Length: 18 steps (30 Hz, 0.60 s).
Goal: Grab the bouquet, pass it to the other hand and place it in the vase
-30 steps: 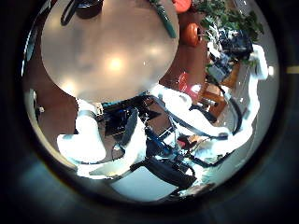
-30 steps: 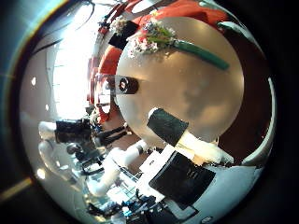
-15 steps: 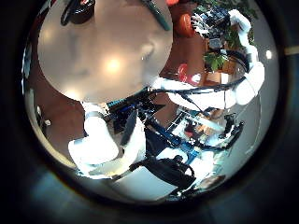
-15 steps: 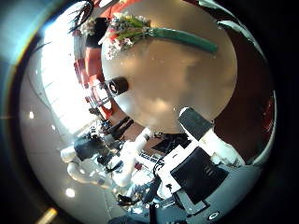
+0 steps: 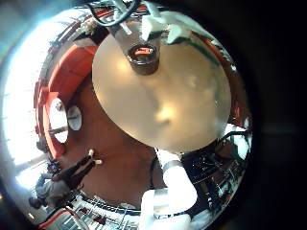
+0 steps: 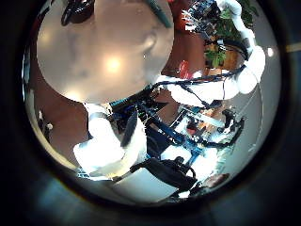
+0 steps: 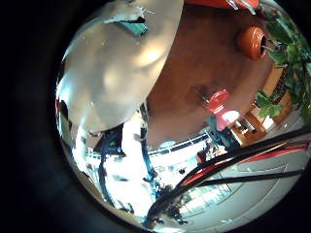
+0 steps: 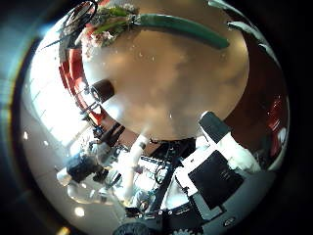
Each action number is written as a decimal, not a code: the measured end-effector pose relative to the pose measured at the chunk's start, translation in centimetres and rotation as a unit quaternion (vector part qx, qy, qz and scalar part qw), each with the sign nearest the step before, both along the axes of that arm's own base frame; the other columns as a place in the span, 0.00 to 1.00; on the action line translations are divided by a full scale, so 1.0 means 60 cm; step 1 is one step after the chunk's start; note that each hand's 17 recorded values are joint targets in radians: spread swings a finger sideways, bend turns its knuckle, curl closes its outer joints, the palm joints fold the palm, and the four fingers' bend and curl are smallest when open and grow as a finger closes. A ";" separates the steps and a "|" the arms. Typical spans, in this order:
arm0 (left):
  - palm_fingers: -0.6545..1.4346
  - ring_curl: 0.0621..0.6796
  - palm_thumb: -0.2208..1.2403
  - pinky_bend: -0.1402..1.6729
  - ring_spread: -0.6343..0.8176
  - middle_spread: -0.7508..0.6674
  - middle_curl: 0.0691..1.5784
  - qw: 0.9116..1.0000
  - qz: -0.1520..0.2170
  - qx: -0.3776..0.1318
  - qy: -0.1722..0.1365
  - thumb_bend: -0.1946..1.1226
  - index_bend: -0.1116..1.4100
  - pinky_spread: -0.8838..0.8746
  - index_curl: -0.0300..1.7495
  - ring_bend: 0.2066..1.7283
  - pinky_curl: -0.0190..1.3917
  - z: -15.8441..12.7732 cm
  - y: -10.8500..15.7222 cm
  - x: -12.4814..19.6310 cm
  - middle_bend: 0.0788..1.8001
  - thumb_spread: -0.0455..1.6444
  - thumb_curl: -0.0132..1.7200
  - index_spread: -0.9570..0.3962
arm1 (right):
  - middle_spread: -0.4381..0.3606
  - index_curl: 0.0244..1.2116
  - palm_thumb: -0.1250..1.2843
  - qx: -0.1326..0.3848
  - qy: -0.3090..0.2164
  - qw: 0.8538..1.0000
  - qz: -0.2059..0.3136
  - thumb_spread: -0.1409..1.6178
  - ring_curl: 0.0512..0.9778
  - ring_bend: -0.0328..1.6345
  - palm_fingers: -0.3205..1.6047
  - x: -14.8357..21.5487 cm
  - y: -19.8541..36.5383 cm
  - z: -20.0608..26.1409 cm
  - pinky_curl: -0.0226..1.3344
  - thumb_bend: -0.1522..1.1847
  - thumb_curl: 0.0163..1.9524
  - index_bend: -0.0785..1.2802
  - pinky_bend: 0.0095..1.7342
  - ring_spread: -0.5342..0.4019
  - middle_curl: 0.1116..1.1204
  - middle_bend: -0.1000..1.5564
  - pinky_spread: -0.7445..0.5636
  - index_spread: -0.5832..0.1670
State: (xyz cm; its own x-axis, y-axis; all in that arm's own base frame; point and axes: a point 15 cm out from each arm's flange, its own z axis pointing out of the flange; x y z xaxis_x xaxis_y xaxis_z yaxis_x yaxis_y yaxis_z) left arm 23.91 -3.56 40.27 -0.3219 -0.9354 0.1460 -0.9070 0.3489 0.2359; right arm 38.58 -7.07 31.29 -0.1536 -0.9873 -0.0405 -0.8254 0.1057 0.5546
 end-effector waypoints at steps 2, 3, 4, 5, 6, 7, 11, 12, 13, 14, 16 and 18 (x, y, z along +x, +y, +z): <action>0.32 0.22 0.39 0.22 0.84 0.84 0.19 1.000 -0.001 0.000 0.000 0.13 0.18 0.81 0.17 0.21 0.24 0.000 -0.001 0.000 0.08 0.67 0.19 0.76 | 0.55 0.20 0.74 -0.001 -0.004 1.000 0.001 0.61 0.27 0.47 0.22 0.008 -0.001 -0.007 0.21 0.10 0.28 0.16 0.47 0.44 0.30 0.25 0.64 0.64; 0.32 0.22 0.39 0.22 0.84 0.84 0.19 1.000 -0.001 0.000 0.000 0.13 0.18 0.81 0.17 0.21 0.24 0.000 -0.001 0.000 0.08 0.67 0.19 0.76 | 0.55 0.20 0.74 -0.003 -0.009 1.000 0.000 0.61 0.27 0.47 0.22 0.013 -0.001 -0.010 0.21 0.10 0.28 0.17 0.47 0.44 0.30 0.25 0.64 0.64; 0.32 0.22 0.39 0.22 0.84 0.84 0.19 1.000 -0.001 0.000 0.000 0.13 0.18 0.81 0.18 0.21 0.24 0.000 -0.001 0.000 0.08 0.67 0.19 0.76 | 0.55 0.20 0.74 -0.004 -0.013 1.000 0.000 0.61 0.28 0.47 0.22 0.017 0.000 -0.013 0.21 0.10 0.28 0.17 0.47 0.44 0.30 0.25 0.64 0.63; 0.32 0.22 0.39 0.22 0.84 0.84 0.19 1.000 0.000 0.000 0.000 0.13 0.18 0.81 0.18 0.21 0.24 0.000 -0.001 0.000 0.08 0.67 0.19 0.76 | 0.55 0.20 0.74 -0.006 -0.016 1.000 -0.001 0.61 0.28 0.47 0.22 0.022 0.000 -0.017 0.21 0.10 0.28 0.17 0.47 0.44 0.30 0.25 0.64 0.63; 0.32 0.22 0.39 0.22 0.84 0.84 0.19 1.000 0.001 0.000 0.000 0.13 0.18 0.81 0.18 0.21 0.24 0.001 -0.001 0.000 0.08 0.67 0.19 0.76 | 0.55 0.20 0.74 -0.008 -0.019 1.000 -0.002 0.61 0.28 0.47 0.22 0.029 0.002 -0.023 0.21 0.10 0.28 0.17 0.47 0.43 0.30 0.26 0.63 0.62; 0.32 0.22 0.39 0.22 0.84 0.84 0.19 1.000 0.001 0.000 0.001 0.13 0.18 0.81 0.18 0.21 0.24 0.000 -0.001 -0.001 0.08 0.67 0.19 0.76 | 0.55 0.20 0.74 -0.010 -0.023 1.000 -0.003 0.61 0.28 0.47 0.22 0.035 0.002 -0.028 0.21 0.10 0.28 0.17 0.47 0.43 0.30 0.26 0.63 0.62; 0.32 0.23 0.39 0.22 0.84 0.84 0.19 1.000 0.003 0.001 0.000 0.13 0.18 0.81 0.18 0.21 0.24 0.000 0.001 -0.002 0.08 0.67 0.19 0.76 | 0.55 0.22 0.72 -0.018 -0.030 0.999 -0.013 0.61 0.27 0.46 0.23 0.053 0.000 -0.049 0.20 0.09 0.29 0.19 0.46 0.44 0.30 0.27 0.63 0.60; 0.32 0.23 0.39 0.22 0.84 0.84 0.19 1.000 0.004 0.001 -0.001 0.13 0.18 0.81 0.18 0.21 0.24 0.001 0.001 -0.002 0.08 0.67 0.19 0.76 | 0.55 0.22 0.71 -0.019 -0.028 0.999 -0.014 0.61 0.27 0.45 0.23 0.055 -0.001 -0.057 0.20 0.09 0.29 0.20 0.45 0.45 0.31 0.27 0.65 0.60; 0.32 0.23 0.39 0.22 0.84 0.84 0.19 1.000 0.005 0.001 -0.001 0.13 0.18 0.81 0.18 0.21 0.24 0.001 0.001 -0.003 0.08 0.67 0.19 0.76 | 0.55 0.23 0.71 -0.019 -0.026 0.999 -0.016 0.61 0.27 0.44 0.23 0.058 -0.003 -0.064 0.19 0.09 0.29 0.20 0.44 0.46 0.31 0.27 0.65 0.59; 0.32 0.23 0.39 0.22 0.84 0.84 0.19 1.000 0.006 0.001 -0.001 0.13 0.18 0.81 0.18 0.21 0.24 0.002 0.001 -0.004 0.08 0.67 0.19 0.76 | 0.54 0.23 0.71 -0.019 -0.025 0.999 -0.017 0.61 0.26 0.43 0.23 0.059 -0.003 -0.068 0.19 0.09 0.29 0.20 0.43 0.48 0.31 0.27 0.65 0.59; 0.32 0.23 0.39 0.21 0.84 0.84 0.19 1.000 0.006 0.002 0.000 0.13 0.18 0.81 0.18 0.21 0.24 0.001 0.001 -0.005 0.08 0.67 0.19 0.76 | 0.55 0.25 0.70 -0.019 -0.021 0.999 -0.018 0.61 0.25 0.41 0.23 0.060 -0.004 -0.076 0.18 0.10 0.29 0.21 0.41 0.50 0.30 0.27 0.67 0.59; 0.32 0.23 0.39 0.21 0.84 0.84 0.19 1.000 0.007 0.002 0.000 0.13 0.18 0.81 0.18 0.21 0.24 0.001 0.001 -0.006 0.08 0.67 0.19 0.76 | 0.56 0.26 0.70 -0.021 -0.020 0.999 -0.021 0.61 0.25 0.40 0.24 0.063 -0.005 -0.084 0.17 0.10 0.29 0.22 0.40 0.51 0.30 0.26 0.67 0.58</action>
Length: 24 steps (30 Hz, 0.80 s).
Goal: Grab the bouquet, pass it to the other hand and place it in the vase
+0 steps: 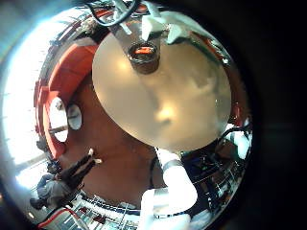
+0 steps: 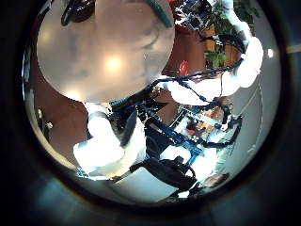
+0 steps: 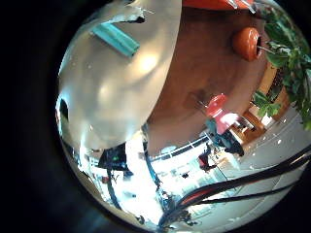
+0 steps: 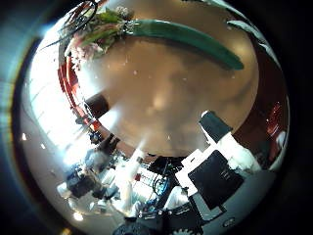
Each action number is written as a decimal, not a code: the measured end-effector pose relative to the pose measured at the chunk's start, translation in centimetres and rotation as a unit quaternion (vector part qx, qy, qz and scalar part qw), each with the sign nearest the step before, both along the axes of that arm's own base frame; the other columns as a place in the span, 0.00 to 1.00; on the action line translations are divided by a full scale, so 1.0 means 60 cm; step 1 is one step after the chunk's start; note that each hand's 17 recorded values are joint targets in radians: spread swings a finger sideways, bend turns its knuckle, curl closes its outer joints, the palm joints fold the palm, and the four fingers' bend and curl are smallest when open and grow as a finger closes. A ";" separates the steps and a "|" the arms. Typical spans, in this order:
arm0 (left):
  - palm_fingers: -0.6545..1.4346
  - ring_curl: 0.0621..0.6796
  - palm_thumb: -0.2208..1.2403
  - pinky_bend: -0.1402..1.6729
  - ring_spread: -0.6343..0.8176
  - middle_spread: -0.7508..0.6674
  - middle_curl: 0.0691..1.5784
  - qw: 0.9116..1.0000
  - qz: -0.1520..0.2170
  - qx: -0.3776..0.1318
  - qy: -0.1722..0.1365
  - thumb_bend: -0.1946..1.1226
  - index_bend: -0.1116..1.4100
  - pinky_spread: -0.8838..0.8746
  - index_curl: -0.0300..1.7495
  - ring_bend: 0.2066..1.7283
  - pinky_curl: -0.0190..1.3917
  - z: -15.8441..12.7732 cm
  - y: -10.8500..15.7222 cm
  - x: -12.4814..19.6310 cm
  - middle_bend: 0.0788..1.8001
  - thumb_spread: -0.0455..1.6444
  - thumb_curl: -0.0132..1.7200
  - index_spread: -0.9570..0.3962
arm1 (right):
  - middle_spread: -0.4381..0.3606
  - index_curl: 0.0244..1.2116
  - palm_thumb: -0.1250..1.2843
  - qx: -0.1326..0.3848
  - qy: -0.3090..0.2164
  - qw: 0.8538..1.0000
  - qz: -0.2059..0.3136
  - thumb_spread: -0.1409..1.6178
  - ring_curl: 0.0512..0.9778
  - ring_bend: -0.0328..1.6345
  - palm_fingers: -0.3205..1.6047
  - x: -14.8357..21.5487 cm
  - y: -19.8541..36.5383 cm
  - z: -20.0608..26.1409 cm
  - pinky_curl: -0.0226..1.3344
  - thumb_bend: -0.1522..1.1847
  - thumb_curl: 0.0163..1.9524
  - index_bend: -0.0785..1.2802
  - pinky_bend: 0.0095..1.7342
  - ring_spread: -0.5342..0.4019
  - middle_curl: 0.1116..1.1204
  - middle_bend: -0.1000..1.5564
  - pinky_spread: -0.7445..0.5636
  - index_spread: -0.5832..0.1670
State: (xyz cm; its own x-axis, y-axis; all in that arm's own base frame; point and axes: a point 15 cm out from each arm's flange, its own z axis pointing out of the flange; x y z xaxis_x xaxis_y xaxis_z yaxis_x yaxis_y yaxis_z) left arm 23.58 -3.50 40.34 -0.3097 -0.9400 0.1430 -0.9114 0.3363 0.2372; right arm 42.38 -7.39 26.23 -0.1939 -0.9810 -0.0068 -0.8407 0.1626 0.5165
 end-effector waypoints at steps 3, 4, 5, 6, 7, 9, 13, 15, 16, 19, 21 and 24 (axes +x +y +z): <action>0.32 0.23 0.39 0.21 0.84 0.84 0.19 1.000 0.001 0.001 0.000 0.13 0.18 0.81 0.18 0.21 0.24 0.001 0.001 -0.001 0.08 0.67 0.19 0.76 | 0.57 0.27 0.69 -0.006 -0.015 1.000 -0.005 0.61 0.24 0.39 0.25 0.016 -0.004 -0.009 0.17 0.09 0.29 0.22 0.37 0.53 0.30 0.25 0.68 0.58; 0.32 0.23 0.39 0.21 0.84 0.84 0.19 1.000 0.002 0.001 0.000 0.13 0.18 0.81 0.18 0.21 0.24 0.001 0.002 -0.001 0.08 0.67 0.19 0.76 | 0.57 0.28 0.69 -0.010 -0.022 1.000 -0.007 0.61 0.24 0.38 0.25 0.022 -0.008 -0.013 0.16 0.09 0.29 0.21 0.37 0.53 0.30 0.25 0.68 0.58; 0.32 0.23 0.39 0.21 0.84 0.84 0.19 1.000 0.002 0.001 0.000 0.13 0.18 0.81 0.18 0.21 0.24 0.001 0.002 -0.001 0.08 0.67 0.19 0.76 | 0.57 0.28 0.69 -0.015 -0.028 0.999 -0.010 0.61 0.24 0.38 0.25 0.027 -0.013 -0.016 0.16 0.09 0.29 0.21 0.36 0.54 0.30 0.25 0.69 0.57; 0.32 0.23 0.39 0.21 0.84 0.84 0.19 1.000 0.002 0.001 -0.001 0.13 0.18 0.81 0.18 0.21 0.24 0.001 0.002 0.000 0.08 0.67 0.19 0.76 | 0.58 0.28 0.69 -0.020 -0.030 0.999 -0.011 0.62 0.24 0.38 0.26 0.028 -0.019 -0.018 0.16 0.10 0.28 0.20 0.36 0.53 0.30 0.25 0.69 0.57; 0.32 0.23 0.39 0.21 0.84 0.84 0.19 1.000 0.002 0.001 0.000 0.13 0.18 0.81 0.18 0.21 0.24 0.000 0.001 -0.001 0.08 0.67 0.19 0.76 | 0.58 0.28 0.69 -0.024 -0.029 0.999 -0.011 0.62 0.24 0.38 0.26 0.028 -0.021 -0.020 0.16 0.10 0.28 0.20 0.35 0.53 0.30 0.25 0.69 0.57; 0.32 0.23 0.39 0.21 0.84 0.84 0.19 1.000 0.003 0.001 0.001 0.13 0.18 0.81 0.18 0.20 0.24 -0.001 0.002 -0.002 0.08 0.67 0.19 0.77 | 0.58 0.28 0.68 -0.025 -0.023 0.999 -0.012 0.62 0.25 0.38 0.27 0.026 -0.023 -0.028 0.16 0.09 0.28 0.19 0.35 0.54 0.30 0.25 0.69 0.57; 0.32 0.23 0.39 0.21 0.84 0.84 0.19 1.000 0.004 0.002 0.003 0.13 0.18 0.81 0.18 0.20 0.24 -0.003 0.001 0.000 0.07 0.67 0.19 0.77 | 0.57 0.28 0.67 -0.026 -0.019 0.999 -0.011 0.62 0.26 0.40 0.28 0.030 -0.023 -0.043 0.15 0.09 0.28 0.18 0.33 0.52 0.30 0.26 0.69 0.57; 0.32 0.23 0.39 0.21 0.84 0.84 0.19 1.000 0.005 0.002 0.002 0.13 0.18 0.81 0.18 0.20 0.24 -0.003 0.001 0.000 0.07 0.67 0.19 0.77 | 0.56 0.27 0.65 -0.028 -0.021 0.999 -0.010 0.62 0.26 0.41 0.28 0.035 -0.024 -0.051 0.15 0.09 0.27 0.18 0.33 0.51 0.31 0.26 0.69 0.57; 0.32 0.23 0.39 0.21 0.84 0.84 0.19 1.000 0.005 0.002 0.002 0.13 0.18 0.81 0.18 0.20 0.24 -0.003 0.001 -0.001 0.07 0.67 0.19 0.77 | 0.55 0.27 0.65 -0.028 -0.019 0.999 -0.009 0.62 0.26 0.41 0.28 0.035 -0.024 -0.056 0.15 0.09 0.27 0.18 0.32 0.51 0.31 0.26 0.69 0.57; 0.32 0.23 0.39 0.21 0.84 0.84 0.18 1.000 0.006 0.002 0.001 0.13 0.18 0.81 0.18 0.20 0.24 -0.002 0.001 -0.001 0.07 0.67 0.19 0.77 | 0.55 0.27 0.64 -0.027 -0.011 1.000 -0.010 0.62 0.27 0.42 0.29 0.035 -0.024 -0.069 0.16 0.09 0.26 0.18 0.32 0.49 0.31 0.26 0.68 0.56; 0.32 0.23 0.39 0.21 0.84 0.84 0.18 1.000 0.007 0.002 0.003 0.13 0.18 0.81 0.18 0.20 0.24 -0.003 0.002 -0.001 0.07 0.67 0.19 0.77 | 0.55 0.27 0.63 -0.028 -0.006 1.000 -0.012 0.63 0.28 0.43 0.29 0.035 -0.023 -0.077 0.16 0.09 0.26 0.18 0.32 0.48 0.31 0.26 0.68 0.56; 0.32 0.23 0.39 0.21 0.84 0.84 0.18 1.000 0.006 0.002 0.001 0.13 0.18 0.81 0.18 0.20 0.24 -0.002 0.001 -0.001 0.07 0.67 0.19 0.77 | 0.53 0.27 0.63 -0.027 0.001 1.000 -0.011 0.63 0.28 0.43 0.30 0.035 -0.021 -0.089 0.15 0.09 0.26 0.18 0.32 0.46 0.31 0.27 0.67 0.56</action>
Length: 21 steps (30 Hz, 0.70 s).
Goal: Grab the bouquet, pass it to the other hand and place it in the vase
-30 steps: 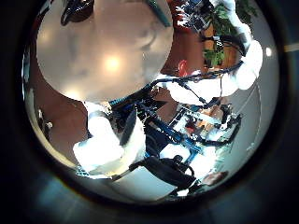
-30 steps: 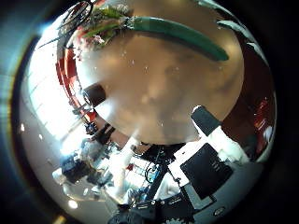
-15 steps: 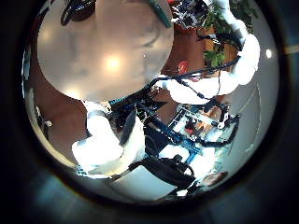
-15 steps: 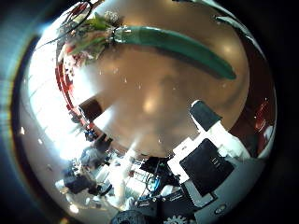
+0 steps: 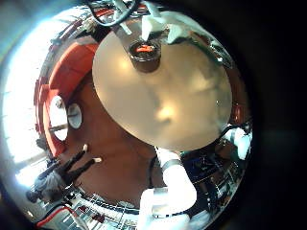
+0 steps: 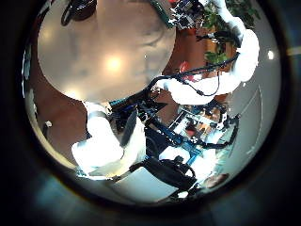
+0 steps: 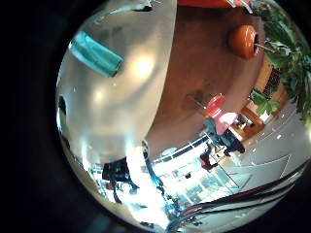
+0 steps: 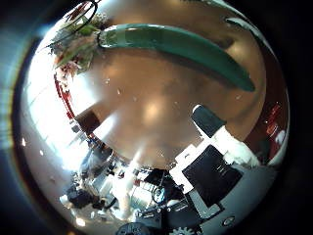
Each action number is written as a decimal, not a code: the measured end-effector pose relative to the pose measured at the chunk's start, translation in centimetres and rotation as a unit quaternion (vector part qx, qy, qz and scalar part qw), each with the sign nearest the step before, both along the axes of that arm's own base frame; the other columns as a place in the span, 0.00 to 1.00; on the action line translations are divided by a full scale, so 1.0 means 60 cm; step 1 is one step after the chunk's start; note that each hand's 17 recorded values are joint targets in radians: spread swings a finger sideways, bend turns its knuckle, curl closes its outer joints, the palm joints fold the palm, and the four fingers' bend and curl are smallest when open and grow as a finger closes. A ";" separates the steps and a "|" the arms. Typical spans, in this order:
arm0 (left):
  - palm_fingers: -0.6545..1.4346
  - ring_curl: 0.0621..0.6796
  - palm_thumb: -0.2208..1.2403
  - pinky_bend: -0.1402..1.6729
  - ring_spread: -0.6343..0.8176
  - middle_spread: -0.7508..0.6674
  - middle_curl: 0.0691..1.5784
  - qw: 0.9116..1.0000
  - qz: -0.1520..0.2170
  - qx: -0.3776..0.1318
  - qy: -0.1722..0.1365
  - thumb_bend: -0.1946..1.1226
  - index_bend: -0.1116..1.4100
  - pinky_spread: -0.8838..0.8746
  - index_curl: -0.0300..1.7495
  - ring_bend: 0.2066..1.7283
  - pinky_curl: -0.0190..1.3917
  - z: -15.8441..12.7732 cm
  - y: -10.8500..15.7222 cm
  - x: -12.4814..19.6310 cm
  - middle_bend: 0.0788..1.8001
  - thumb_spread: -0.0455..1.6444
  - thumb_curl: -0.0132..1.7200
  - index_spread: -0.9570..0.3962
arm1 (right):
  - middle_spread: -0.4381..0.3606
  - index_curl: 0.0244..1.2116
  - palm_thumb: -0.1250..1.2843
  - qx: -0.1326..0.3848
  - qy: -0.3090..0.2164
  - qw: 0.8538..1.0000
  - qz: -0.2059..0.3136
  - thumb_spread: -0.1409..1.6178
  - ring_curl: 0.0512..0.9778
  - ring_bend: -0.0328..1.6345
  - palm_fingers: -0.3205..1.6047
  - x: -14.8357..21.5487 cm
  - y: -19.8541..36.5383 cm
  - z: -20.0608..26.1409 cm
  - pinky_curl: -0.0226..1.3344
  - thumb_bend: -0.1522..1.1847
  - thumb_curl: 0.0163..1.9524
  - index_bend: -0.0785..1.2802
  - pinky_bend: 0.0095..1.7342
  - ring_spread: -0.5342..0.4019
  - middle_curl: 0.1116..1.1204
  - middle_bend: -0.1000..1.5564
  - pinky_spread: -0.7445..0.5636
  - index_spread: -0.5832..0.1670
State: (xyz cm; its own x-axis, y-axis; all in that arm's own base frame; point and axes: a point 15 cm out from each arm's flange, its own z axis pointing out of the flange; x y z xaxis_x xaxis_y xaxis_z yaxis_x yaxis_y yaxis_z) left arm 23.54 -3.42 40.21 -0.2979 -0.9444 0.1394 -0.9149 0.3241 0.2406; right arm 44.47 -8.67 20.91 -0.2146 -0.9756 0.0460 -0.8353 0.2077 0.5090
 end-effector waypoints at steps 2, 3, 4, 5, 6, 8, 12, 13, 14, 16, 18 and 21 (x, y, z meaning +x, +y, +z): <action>0.32 0.23 0.39 0.21 0.84 0.84 0.18 1.000 0.001 0.000 -0.002 0.13 0.18 0.81 0.18 0.20 0.24 0.001 0.001 0.000 0.07 0.67 0.19 0.77 | 0.52 0.26 0.62 0.000 0.003 1.000 0.001 0.63 0.29 0.44 0.31 -0.001 0.000 -0.003 0.15 0.09 0.26 0.18 0.31 0.44 0.32 0.27 0.66 0.55; 0.32 0.23 0.39 0.21 0.84 0.84 0.18 1.000 0.001 0.000 -0.001 0.13 0.18 0.81 0.18 0.20 0.24 0.001 0.001 0.000 0.07 0.67 0.19 0.77 | 0.52 0.26 0.62 0.000 0.003 1.000 0.001 0.63 0.29 0.45 0.31 -0.001 0.001 -0.004 0.15 0.09 0.25 0.18 0.31 0.44 0.32 0.28 0.65 0.55; 0.32 0.23 0.39 0.21 0.84 0.84 0.18 1.000 0.001 0.000 -0.001 0.13 0.18 0.81 0.18 0.20 0.24 0.001 0.000 0.000 0.07 0.67 0.19 0.77 | 0.52 0.26 0.62 -0.001 0.004 1.000 0.003 0.63 0.29 0.45 0.31 -0.001 0.001 -0.005 0.15 0.09 0.25 0.18 0.31 0.43 0.32 0.28 0.65 0.55; 0.32 0.23 0.39 0.21 0.84 0.84 0.18 1.000 0.001 0.000 -0.001 0.13 0.18 0.81 0.18 0.20 0.24 0.001 0.000 0.000 0.07 0.67 0.19 0.77 | 0.51 0.26 0.62 -0.002 0.007 1.000 0.005 0.63 0.30 0.45 0.31 -0.001 0.003 -0.009 0.15 0.09 0.25 0.18 0.31 0.43 0.32 0.28 0.65 0.55; 0.32 0.23 0.39 0.21 0.84 0.84 0.18 1.000 0.001 0.000 0.000 0.13 0.18 0.81 0.18 0.20 0.24 0.001 0.000 0.000 0.07 0.67 0.19 0.77 | 0.51 0.26 0.62 -0.004 0.011 1.000 0.009 0.63 0.30 0.46 0.31 -0.002 0.004 -0.013 0.15 0.09 0.25 0.18 0.31 0.42 0.32 0.28 0.64 0.55; 0.32 0.23 0.39 0.21 0.84 0.84 0.18 1.000 0.001 0.000 0.002 0.13 0.18 0.81 0.18 0.20 0.24 0.000 0.001 -0.001 0.07 0.67 0.19 0.77 | 0.51 0.26 0.62 -0.008 0.015 1.000 0.013 0.63 0.30 0.46 0.32 -0.002 0.005 -0.018 0.15 0.09 0.25 0.18 0.31 0.41 0.33 0.28 0.64 0.55; 0.32 0.23 0.39 0.21 0.84 0.84 0.18 1.000 0.000 0.000 0.002 0.13 0.18 0.81 0.18 0.20 0.24 -0.001 -0.001 -0.001 0.07 0.67 0.19 0.77 | 0.50 0.27 0.62 -0.008 0.024 1.000 0.015 0.63 0.30 0.46 0.32 -0.003 0.007 -0.032 0.15 0.09 0.25 0.19 0.30 0.41 0.34 0.29 0.63 0.53; 0.32 0.23 0.39 0.21 0.84 0.84 0.18 1.000 0.000 0.000 0.002 0.13 0.18 0.82 0.18 0.20 0.24 -0.001 -0.001 -0.002 0.07 0.67 0.19 0.77 | 0.50 0.27 0.62 -0.008 0.026 0.999 0.017 0.63 0.30 0.46 0.32 -0.003 0.010 -0.033 0.15 0.09 0.25 0.19 0.30 0.41 0.34 0.29 0.62 0.53; 0.32 0.23 0.39 0.21 0.84 0.84 0.18 1.000 0.000 0.000 0.002 0.13 0.18 0.82 0.18 0.20 0.24 -0.001 0.000 -0.002 0.07 0.67 0.19 0.77 | 0.50 0.27 0.62 -0.008 0.026 0.999 0.017 0.63 0.30 0.45 0.32 -0.003 0.010 -0.034 0.15 0.10 0.25 0.19 0.30 0.41 0.34 0.30 0.62 0.53; 0.32 0.23 0.39 0.21 0.84 0.84 0.18 1.000 0.000 0.000 0.002 0.13 0.18 0.82 0.18 0.20 0.24 0.000 -0.001 -0.002 0.07 0.67 0.19 0.77 | 0.50 0.28 0.62 -0.007 0.031 0.999 0.018 0.63 0.30 0.45 0.32 -0.003 0.012 -0.041 0.15 0.10 0.25 0.19 0.30 0.41 0.34 0.30 0.62 0.53; 0.33 0.23 0.39 0.21 0.84 0.84 0.18 1.000 -0.001 0.000 0.003 0.13 0.18 0.82 0.18 0.20 0.24 0.000 -0.001 -0.002 0.07 0.67 0.19 0.77 | 0.50 0.28 0.63 -0.007 0.034 0.999 0.018 0.63 0.30 0.45 0.33 -0.002 0.012 -0.047 0.15 0.10 0.25 0.19 0.30 0.41 0.34 0.30 0.62 0.52; 0.33 0.23 0.39 0.21 0.84 0.84 0.18 1.000 0.000 0.000 0.004 0.13 0.18 0.82 0.18 0.19 0.24 0.000 0.000 -0.003 0.07 0.67 0.19 0.77 | 0.48 0.29 0.63 -0.006 0.035 0.999 0.017 0.63 0.30 0.45 0.34 -0.002 0.012 -0.051 0.15 0.10 0.25 0.20 0.29 0.40 0.35 0.31 0.61 0.51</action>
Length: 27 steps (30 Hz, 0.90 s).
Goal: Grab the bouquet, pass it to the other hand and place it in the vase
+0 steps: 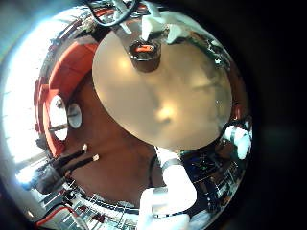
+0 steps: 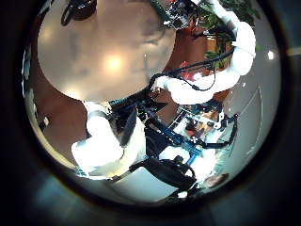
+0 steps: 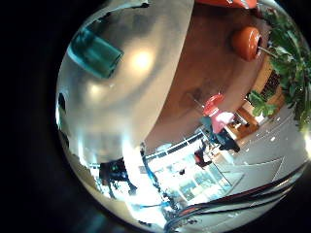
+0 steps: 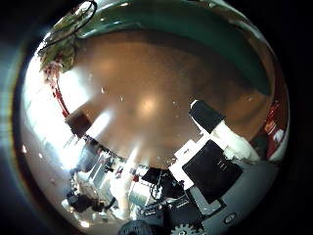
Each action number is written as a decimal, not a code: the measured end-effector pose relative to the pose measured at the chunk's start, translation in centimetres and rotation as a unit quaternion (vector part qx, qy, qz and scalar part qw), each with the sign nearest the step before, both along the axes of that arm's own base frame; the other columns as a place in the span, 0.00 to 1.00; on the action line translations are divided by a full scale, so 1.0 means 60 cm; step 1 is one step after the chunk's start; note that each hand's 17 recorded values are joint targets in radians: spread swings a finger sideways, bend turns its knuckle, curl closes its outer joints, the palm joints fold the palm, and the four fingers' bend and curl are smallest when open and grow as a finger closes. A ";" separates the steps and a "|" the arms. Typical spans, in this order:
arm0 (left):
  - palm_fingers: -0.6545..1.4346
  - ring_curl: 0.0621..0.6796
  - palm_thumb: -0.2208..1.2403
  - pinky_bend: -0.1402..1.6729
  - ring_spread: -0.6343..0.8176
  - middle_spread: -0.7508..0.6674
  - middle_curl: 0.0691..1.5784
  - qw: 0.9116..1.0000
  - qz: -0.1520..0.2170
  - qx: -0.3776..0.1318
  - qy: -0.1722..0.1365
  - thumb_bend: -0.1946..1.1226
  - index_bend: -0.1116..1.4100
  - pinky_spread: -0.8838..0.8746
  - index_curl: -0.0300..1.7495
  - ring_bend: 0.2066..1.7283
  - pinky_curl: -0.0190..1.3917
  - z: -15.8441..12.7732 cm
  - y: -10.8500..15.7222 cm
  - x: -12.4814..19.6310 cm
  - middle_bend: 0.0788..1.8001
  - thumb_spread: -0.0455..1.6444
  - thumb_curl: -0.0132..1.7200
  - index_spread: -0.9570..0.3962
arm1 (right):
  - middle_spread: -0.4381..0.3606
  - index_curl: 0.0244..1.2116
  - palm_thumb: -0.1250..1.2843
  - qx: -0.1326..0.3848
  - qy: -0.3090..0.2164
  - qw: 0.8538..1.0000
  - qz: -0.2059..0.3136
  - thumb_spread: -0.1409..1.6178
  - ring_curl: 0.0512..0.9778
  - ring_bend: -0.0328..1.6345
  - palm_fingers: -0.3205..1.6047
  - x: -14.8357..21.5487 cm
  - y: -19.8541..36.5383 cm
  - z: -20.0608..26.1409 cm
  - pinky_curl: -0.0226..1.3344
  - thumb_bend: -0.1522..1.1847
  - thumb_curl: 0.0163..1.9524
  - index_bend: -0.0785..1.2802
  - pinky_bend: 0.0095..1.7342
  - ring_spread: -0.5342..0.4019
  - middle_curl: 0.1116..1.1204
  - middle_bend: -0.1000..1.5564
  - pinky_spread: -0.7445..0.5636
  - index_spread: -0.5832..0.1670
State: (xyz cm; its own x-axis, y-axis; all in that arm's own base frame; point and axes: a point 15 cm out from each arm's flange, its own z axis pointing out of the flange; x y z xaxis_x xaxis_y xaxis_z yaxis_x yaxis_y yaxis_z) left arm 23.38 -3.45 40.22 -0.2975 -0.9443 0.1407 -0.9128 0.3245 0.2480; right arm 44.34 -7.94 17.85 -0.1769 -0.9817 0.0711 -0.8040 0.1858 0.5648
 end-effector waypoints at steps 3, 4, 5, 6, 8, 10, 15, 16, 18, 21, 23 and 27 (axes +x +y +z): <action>0.33 0.23 0.39 0.21 0.84 0.84 0.18 1.000 -0.001 0.000 0.000 0.13 0.18 0.82 0.18 0.19 0.24 0.000 -0.001 0.000 0.07 0.67 0.19 0.77 | 0.45 0.29 0.63 0.001 0.003 1.000 0.001 0.63 0.31 0.47 0.37 -0.001 0.001 -0.004 0.14 0.10 0.25 0.20 0.28 0.38 0.36 0.32 0.59 0.49; 0.33 0.23 0.39 0.20 0.84 0.84 0.18 1.000 0.000 0.000 0.001 0.13 0.18 0.82 0.18 0.19 0.24 0.000 0.000 0.000 0.07 0.67 0.19 0.77 | 0.44 0.29 0.63 0.001 0.005 1.000 0.001 0.63 0.32 0.48 0.37 -0.002 0.001 -0.005 0.14 0.10 0.25 0.20 0.29 0.38 0.36 0.32 0.58 0.48; 0.33 0.23 0.39 0.20 0.84 0.84 0.18 1.000 0.000 0.001 0.001 0.13 0.18 0.82 0.18 0.19 0.24 0.000 0.001 0.001 0.07 0.67 0.19 0.77 | 0.43 0.30 0.63 0.002 0.008 1.000 0.002 0.64 0.32 0.48 0.38 -0.004 0.003 -0.006 0.14 0.10 0.25 0.20 0.28 0.38 0.37 0.33 0.57 0.48; 0.33 0.23 0.39 0.20 0.84 0.84 0.18 1.000 -0.001 0.000 0.003 0.13 0.18 0.82 0.18 0.19 0.24 0.000 0.000 0.000 0.07 0.67 0.19 0.77 | 0.43 0.30 0.63 0.001 0.008 1.000 0.002 0.64 0.32 0.48 0.38 -0.004 0.002 -0.006 0.14 0.10 0.25 0.20 0.29 0.37 0.37 0.33 0.57 0.46; 0.33 0.23 0.39 0.20 0.84 0.84 0.18 1.000 -0.001 0.001 0.003 0.13 0.18 0.82 0.18 0.19 0.24 0.000 0.000 0.001 0.07 0.67 0.19 0.77 | 0.41 0.30 0.63 0.001 0.009 1.000 0.003 0.64 0.33 0.49 0.39 -0.004 0.003 -0.005 0.14 0.10 0.25 0.20 0.28 0.37 0.37 0.33 0.56 0.45; 0.33 0.23 0.39 0.20 0.84 0.84 0.18 1.000 -0.001 0.001 0.003 0.13 0.18 0.82 0.18 0.19 0.24 0.001 -0.001 0.001 0.07 0.67 0.19 0.77 | 0.40 0.31 0.64 0.001 0.009 1.000 0.004 0.64 0.33 0.50 0.40 -0.004 0.005 -0.007 0.13 0.10 0.25 0.20 0.28 0.36 0.38 0.34 0.55 0.44; 0.33 0.23 0.39 0.20 0.84 0.84 0.18 1.000 -0.001 0.001 0.004 0.13 0.18 0.82 0.18 0.19 0.24 0.003 0.000 0.000 0.07 0.67 0.19 0.77 | 0.37 0.34 0.65 0.004 0.025 1.000 0.006 0.64 0.34 0.50 0.41 -0.013 0.009 -0.015 0.13 0.10 0.25 0.22 0.29 0.33 0.40 0.35 0.53 0.40; 0.33 0.23 0.39 0.20 0.84 0.84 0.18 1.000 -0.001 0.001 0.003 0.13 0.18 0.82 0.18 0.19 0.24 0.003 -0.001 0.000 0.07 0.67 0.19 0.77 | 0.36 0.34 0.65 0.004 0.028 1.000 0.006 0.63 0.34 0.49 0.42 -0.015 0.009 -0.015 0.13 0.10 0.25 0.22 0.29 0.33 0.40 0.35 0.52 0.40; 0.33 0.23 0.39 0.20 0.84 0.84 0.18 1.000 -0.001 0.001 0.002 0.13 0.18 0.82 0.18 0.19 0.24 0.005 0.000 0.000 0.07 0.67 0.19 0.77 | 0.35 0.35 0.66 0.003 0.032 0.999 0.006 0.63 0.35 0.50 0.42 -0.017 0.009 -0.017 0.12 0.10 0.25 0.22 0.30 0.31 0.41 0.35 0.51 0.38; 0.33 0.23 0.39 0.20 0.84 0.84 0.18 1.000 -0.001 0.000 0.002 0.13 0.18 0.82 0.18 0.19 0.24 0.005 -0.001 -0.001 0.07 0.67 0.19 0.77 | 0.32 0.35 0.66 -0.005 0.036 0.999 0.011 0.63 0.36 0.52 0.46 -0.018 0.002 -0.021 0.12 0.10 0.25 0.21 0.31 0.30 0.42 0.36 0.48 0.36; 0.33 0.23 0.39 0.20 0.84 0.84 0.18 1.000 0.000 0.001 0.002 0.13 0.18 0.82 0.18 0.19 0.24 0.006 0.000 -0.001 0.07 0.67 0.19 0.77 | 0.28 0.36 0.67 -0.008 0.036 0.999 0.014 0.63 0.38 0.56 0.56 -0.018 0.004 -0.021 0.13 0.10 0.25 0.22 0.36 0.27 0.45 0.38 0.40 0.29; 0.33 0.23 0.39 0.20 0.84 0.84 0.18 1.000 0.000 0.001 0.001 0.13 0.18 0.82 0.18 0.19 0.24 0.008 0.000 0.000 0.07 0.67 0.19 0.77 | 0.19 0.39 0.69 -0.011 0.029 0.999 0.013 0.63 0.42 0.61 0.70 -0.013 0.003 -0.019 0.16 0.10 0.25 0.23 0.45 0.23 0.50 0.41 0.26 0.20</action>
State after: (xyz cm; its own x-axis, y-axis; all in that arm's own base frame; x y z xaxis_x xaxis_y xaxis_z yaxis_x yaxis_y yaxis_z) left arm 23.39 -3.44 40.70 -0.2981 -0.9444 0.1391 -0.9122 0.3247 0.2499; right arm 43.57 -7.76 16.71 -0.1467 -0.9839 0.1018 -0.7751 0.1783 0.6061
